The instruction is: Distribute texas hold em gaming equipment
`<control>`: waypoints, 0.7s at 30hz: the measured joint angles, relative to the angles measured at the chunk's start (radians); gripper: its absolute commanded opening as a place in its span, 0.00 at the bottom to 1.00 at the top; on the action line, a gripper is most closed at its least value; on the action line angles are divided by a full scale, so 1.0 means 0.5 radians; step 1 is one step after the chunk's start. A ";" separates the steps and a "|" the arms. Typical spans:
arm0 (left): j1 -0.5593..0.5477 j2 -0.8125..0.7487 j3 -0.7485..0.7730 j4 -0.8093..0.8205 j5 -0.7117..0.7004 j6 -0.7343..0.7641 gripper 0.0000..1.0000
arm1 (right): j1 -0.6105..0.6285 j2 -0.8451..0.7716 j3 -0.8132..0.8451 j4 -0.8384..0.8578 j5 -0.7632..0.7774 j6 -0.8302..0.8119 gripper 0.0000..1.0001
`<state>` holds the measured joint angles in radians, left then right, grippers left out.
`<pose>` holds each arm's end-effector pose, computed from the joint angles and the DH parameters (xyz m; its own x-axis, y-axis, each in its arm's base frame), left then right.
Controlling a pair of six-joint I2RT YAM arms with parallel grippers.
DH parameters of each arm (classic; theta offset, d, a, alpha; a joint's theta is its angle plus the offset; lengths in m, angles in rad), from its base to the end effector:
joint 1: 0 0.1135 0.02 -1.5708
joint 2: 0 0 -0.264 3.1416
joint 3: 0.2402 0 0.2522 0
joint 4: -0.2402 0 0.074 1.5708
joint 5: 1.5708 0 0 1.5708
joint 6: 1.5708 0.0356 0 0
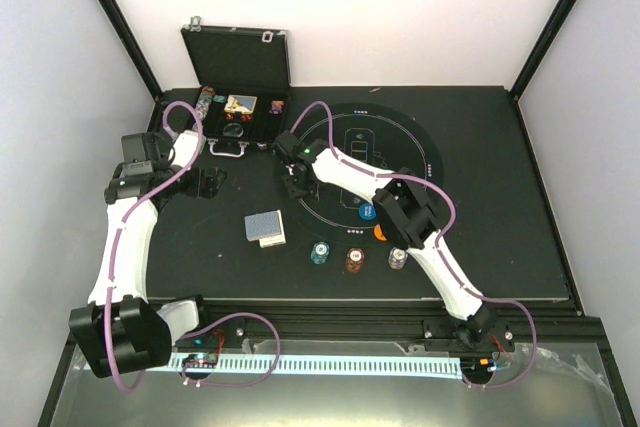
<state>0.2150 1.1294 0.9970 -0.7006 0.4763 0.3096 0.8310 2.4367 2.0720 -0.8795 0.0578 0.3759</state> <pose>0.2272 0.0329 0.3012 -0.6545 0.1342 -0.7440 0.3267 0.9377 -0.1182 0.3430 0.3727 0.1495 -0.8600 -0.3986 -0.3185 -0.4399 0.8956 0.0669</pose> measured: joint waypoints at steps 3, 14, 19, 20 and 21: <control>0.000 0.000 0.000 -0.018 0.000 0.000 0.99 | 0.000 0.006 0.021 -0.021 0.008 -0.015 0.42; 0.001 0.001 0.040 -0.068 0.000 0.000 0.99 | -0.025 -0.672 -0.719 0.042 0.091 -0.042 0.61; 0.004 0.001 0.085 -0.092 0.001 0.000 0.99 | -0.156 -1.154 -1.248 0.179 0.129 -0.027 0.65; 0.004 0.001 0.088 -0.096 0.002 0.000 0.99 | -0.189 -1.209 -1.350 0.205 0.134 -0.024 0.66; 0.004 0.001 0.091 -0.099 0.007 -0.001 0.99 | -0.220 -1.243 -1.437 0.222 0.143 -0.022 0.67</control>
<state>0.2169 1.1297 1.0424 -0.7502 0.4797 0.3092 0.7208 1.8153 1.3533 -0.7685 0.1291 0.3649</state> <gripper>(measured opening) 0.988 0.645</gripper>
